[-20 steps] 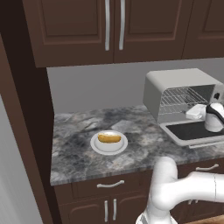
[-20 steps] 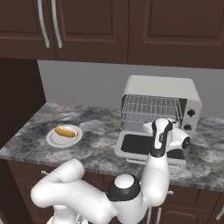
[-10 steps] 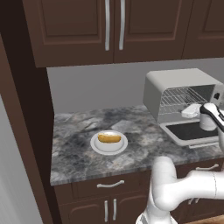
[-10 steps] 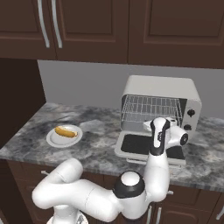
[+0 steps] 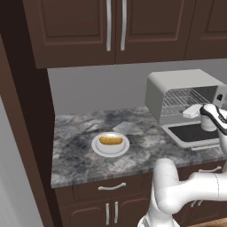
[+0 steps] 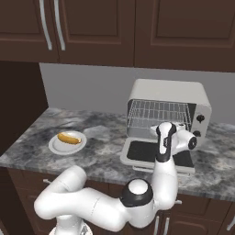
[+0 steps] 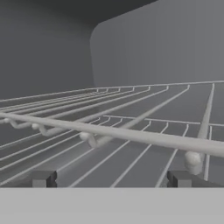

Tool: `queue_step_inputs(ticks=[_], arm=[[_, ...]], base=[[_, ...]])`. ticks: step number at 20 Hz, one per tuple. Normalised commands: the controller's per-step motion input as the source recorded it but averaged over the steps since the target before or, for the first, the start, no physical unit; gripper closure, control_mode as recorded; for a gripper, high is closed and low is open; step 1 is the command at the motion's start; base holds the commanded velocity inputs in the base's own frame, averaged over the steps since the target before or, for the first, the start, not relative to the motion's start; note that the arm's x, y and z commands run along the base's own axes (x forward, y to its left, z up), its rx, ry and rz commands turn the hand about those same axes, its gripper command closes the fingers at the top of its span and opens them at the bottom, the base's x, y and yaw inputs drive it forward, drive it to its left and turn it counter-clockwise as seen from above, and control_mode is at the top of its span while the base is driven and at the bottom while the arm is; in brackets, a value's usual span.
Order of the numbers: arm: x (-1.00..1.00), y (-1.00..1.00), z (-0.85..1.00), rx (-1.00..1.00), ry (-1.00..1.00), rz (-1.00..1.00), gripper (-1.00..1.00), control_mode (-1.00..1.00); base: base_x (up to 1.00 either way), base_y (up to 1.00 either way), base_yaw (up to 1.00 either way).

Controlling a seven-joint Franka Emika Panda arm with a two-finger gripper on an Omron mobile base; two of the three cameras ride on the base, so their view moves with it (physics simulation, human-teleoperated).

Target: Open the toaster oven door. Place the hotdog bun on the bottom rack in the toaster oven and place the chicken drumstick on the top rack.

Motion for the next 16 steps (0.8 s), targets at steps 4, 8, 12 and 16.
queue_step_inputs(ticks=[4,8,12,16], arm=[[-0.07,0.00,-0.56,0.00,0.09,0.00,-1.00,-1.00],[-0.04,0.00,-0.64,0.00,0.15,0.00,-1.00,-1.00],[-0.38,0.00,-0.76,0.01,0.18,0.00,-1.00,-1.00],[-0.54,0.00,-0.95,0.00,0.20,0.00,-1.00,-1.00]], base=[[0.00,0.00,0.00],[0.00,0.00,0.00],[0.00,0.00,0.00],[0.00,0.00,0.00]])
